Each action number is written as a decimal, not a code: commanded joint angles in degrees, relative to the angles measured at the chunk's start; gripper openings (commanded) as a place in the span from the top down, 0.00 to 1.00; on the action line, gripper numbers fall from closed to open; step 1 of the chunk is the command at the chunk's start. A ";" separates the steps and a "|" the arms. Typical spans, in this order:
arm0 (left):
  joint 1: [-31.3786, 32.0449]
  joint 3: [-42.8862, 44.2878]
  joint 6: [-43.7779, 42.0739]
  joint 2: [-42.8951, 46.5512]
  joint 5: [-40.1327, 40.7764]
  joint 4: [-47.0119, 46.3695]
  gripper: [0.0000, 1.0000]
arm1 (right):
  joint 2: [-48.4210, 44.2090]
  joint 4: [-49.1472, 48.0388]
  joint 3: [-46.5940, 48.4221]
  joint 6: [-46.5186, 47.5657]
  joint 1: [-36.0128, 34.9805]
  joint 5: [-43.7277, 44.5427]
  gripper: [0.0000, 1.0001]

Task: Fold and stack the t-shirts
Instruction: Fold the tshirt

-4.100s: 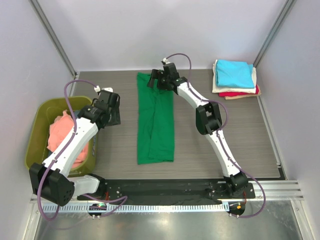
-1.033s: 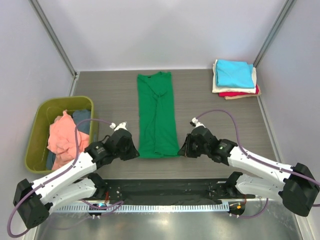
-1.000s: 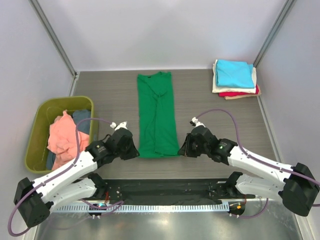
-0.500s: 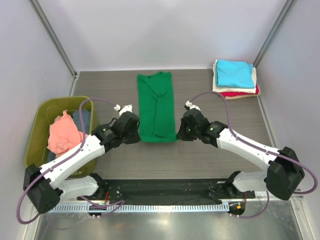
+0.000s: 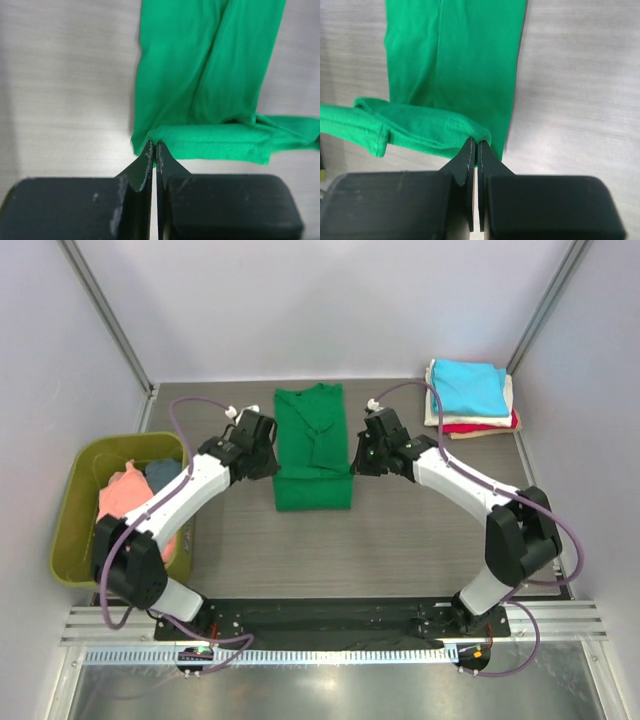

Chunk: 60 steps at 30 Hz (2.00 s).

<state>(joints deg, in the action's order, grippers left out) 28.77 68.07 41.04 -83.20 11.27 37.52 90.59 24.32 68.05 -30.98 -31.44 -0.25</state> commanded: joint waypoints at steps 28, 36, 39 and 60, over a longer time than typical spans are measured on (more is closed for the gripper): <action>-10.58 31.41 -5.44 -32.37 -6.34 -1.39 1.00 | 26.83 0.21 29.50 7.34 9.64 -9.15 0.99; -11.55 38.09 -5.79 -38.88 -8.01 0.62 1.00 | 31.49 0.21 34.86 7.60 10.79 -11.70 0.99; -11.72 41.34 -5.44 -41.51 -7.93 3.34 0.98 | 33.77 0.38 36.88 7.43 11.40 -12.67 0.98; -13.48 26.62 -1.40 -25.19 -10.74 1.53 0.51 | 21.14 -4.60 19.47 5.41 14.22 -19.52 0.22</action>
<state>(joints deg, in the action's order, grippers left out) 14.41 101.69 38.92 -115.37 2.63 46.65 120.14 26.09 97.32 -24.62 -16.49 -17.17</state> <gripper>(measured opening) 0.497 0.781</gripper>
